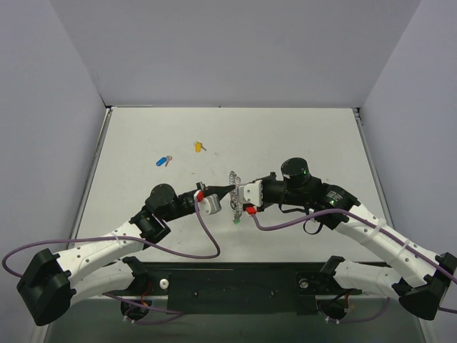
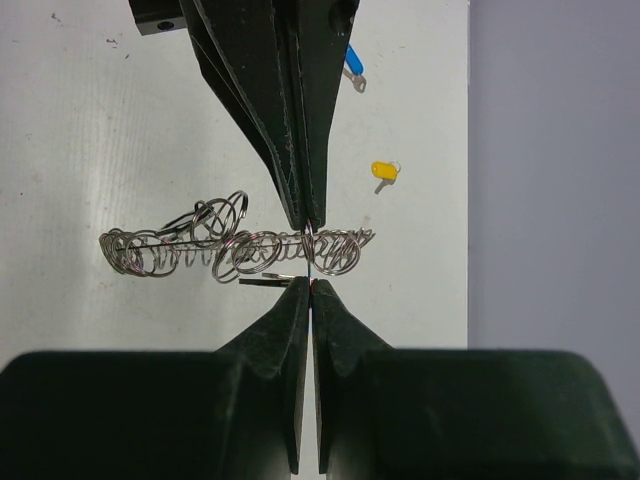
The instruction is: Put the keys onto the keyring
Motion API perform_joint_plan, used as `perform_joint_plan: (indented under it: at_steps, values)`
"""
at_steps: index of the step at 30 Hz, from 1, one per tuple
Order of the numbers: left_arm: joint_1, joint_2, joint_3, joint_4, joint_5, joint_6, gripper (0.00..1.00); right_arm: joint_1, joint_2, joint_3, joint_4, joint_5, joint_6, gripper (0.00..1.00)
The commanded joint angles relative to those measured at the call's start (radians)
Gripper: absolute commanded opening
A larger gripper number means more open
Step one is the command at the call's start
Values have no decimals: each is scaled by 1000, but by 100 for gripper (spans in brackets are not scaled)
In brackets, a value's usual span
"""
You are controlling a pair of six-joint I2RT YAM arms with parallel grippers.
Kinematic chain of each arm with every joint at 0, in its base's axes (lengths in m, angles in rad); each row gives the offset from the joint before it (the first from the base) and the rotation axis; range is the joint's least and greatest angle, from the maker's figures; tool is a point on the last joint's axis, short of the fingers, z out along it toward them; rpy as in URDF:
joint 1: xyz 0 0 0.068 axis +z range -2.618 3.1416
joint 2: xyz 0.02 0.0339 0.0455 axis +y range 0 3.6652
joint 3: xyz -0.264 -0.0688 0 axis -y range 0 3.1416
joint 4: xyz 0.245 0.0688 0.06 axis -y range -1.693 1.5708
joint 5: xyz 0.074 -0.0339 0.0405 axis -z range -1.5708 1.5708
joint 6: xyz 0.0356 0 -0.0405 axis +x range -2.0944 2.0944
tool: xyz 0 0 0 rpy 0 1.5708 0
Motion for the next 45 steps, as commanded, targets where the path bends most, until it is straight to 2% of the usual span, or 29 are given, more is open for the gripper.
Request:
perform_joint_plan:
  at_steps: [1, 45]
  values:
    - [-5, -15, 14, 60, -11, 19, 0, 7, -11, 9, 38, 12, 33, 0]
    - [-5, -19, 12, 58, -11, 23, 0, 13, -7, -4, 54, 11, 59, 0]
